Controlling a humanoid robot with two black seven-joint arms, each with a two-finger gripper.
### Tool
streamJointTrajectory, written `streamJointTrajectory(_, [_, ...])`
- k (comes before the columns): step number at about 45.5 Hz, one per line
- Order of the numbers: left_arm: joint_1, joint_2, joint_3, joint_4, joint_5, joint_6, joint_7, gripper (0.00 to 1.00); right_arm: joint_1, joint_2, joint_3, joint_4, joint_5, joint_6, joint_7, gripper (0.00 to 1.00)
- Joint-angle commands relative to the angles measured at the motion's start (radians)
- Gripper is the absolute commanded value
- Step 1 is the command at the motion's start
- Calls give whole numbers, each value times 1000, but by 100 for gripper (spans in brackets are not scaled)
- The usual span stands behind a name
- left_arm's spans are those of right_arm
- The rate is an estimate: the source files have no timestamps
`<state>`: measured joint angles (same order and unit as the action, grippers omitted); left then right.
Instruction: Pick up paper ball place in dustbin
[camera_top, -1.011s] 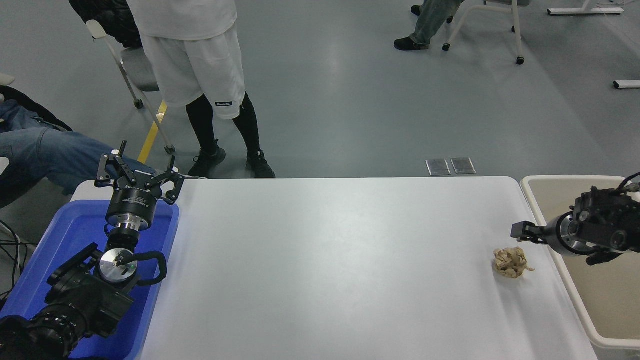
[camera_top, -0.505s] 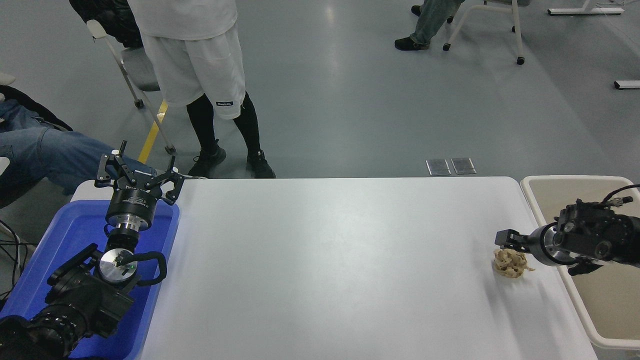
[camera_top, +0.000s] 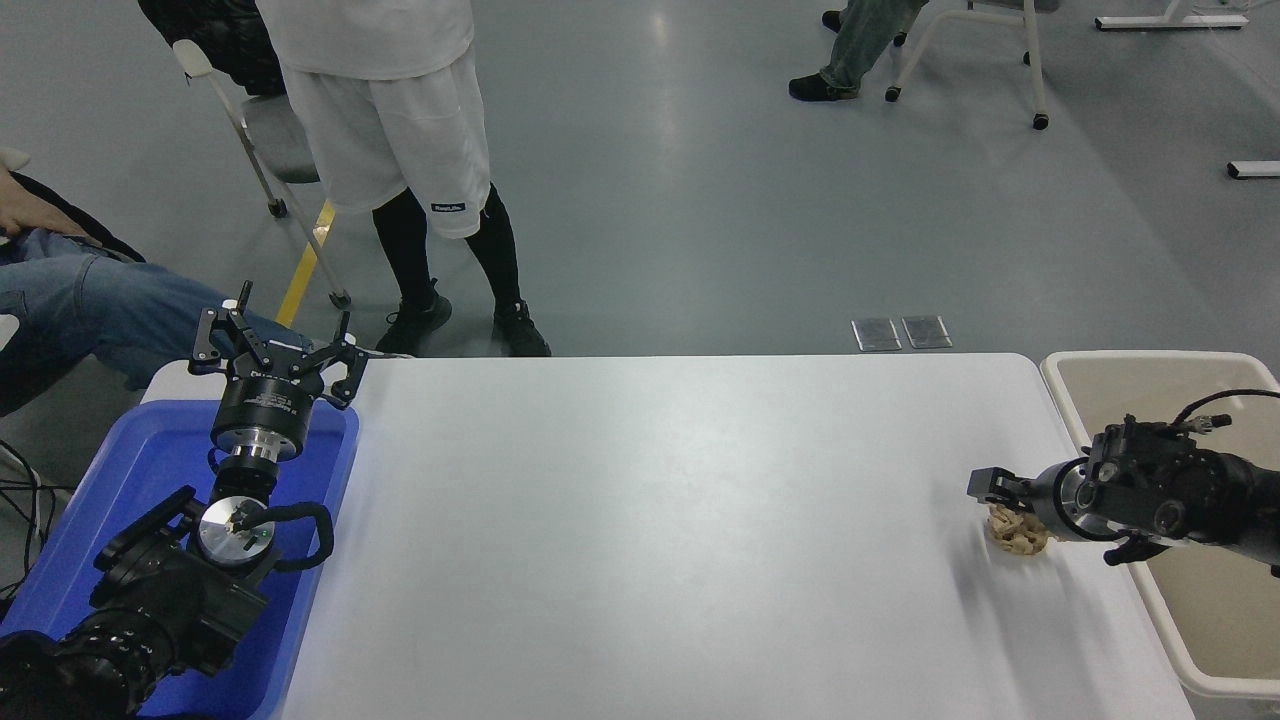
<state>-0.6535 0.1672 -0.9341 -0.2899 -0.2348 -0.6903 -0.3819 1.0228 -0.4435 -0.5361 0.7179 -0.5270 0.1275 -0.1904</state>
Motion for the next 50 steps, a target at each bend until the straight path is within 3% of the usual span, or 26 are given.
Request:
streamJointTrajectory(1, [0, 0, 0, 0, 0, 0, 0, 99, -17, 9, 5, -9, -2, -48, 0, 100])
streamJointTrajectory(30, [0, 0, 0, 0, 0, 0, 0, 99, -52, 22, 21, -15, -4, -88, -1, 92])
streamJointTrajectory(50, [0, 0, 0, 0, 0, 0, 0, 99, -87, 37, 21, -14, -4, -132, -1, 55])
